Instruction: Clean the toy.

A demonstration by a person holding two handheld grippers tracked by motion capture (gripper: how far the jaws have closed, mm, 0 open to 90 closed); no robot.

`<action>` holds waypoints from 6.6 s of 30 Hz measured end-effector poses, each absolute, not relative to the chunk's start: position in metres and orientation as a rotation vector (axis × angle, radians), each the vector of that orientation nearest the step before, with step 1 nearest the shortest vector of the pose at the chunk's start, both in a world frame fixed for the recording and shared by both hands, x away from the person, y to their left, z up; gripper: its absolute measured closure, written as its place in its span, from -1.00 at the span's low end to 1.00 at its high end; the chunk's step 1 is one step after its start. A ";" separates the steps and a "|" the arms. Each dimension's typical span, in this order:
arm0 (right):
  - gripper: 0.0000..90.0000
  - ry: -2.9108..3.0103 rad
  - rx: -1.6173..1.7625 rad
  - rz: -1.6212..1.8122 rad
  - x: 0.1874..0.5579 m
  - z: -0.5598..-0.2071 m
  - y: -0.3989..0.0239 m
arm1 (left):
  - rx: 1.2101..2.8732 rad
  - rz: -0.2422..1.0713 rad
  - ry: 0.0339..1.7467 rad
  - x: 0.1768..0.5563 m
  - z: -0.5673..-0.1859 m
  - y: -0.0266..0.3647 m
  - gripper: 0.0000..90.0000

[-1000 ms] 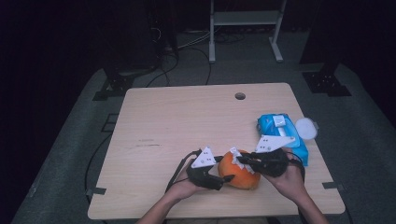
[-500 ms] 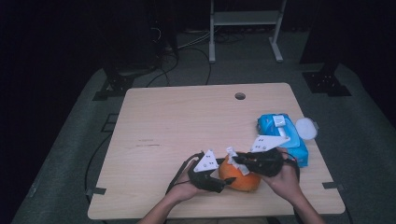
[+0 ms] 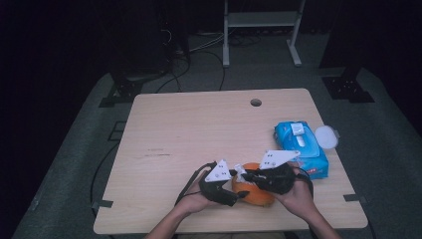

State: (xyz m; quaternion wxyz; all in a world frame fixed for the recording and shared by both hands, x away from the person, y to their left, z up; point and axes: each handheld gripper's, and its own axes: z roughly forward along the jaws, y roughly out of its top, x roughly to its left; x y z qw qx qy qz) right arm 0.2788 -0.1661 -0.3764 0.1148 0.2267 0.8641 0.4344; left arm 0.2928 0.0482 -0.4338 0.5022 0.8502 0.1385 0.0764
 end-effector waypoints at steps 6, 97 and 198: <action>0.84 2.476 0.800 1.276 0.293 -0.378 -0.199 | 2.035 0.189 0.409 0.305 -0.437 0.064 -0.28; 0.82 2.497 0.701 1.314 0.281 -0.402 -0.192 | 2.024 0.141 0.456 0.317 -0.448 0.078 -0.46; 0.82 2.489 0.870 1.365 0.299 -0.411 -0.202 | 1.981 0.122 0.488 0.323 -0.449 0.086 -0.45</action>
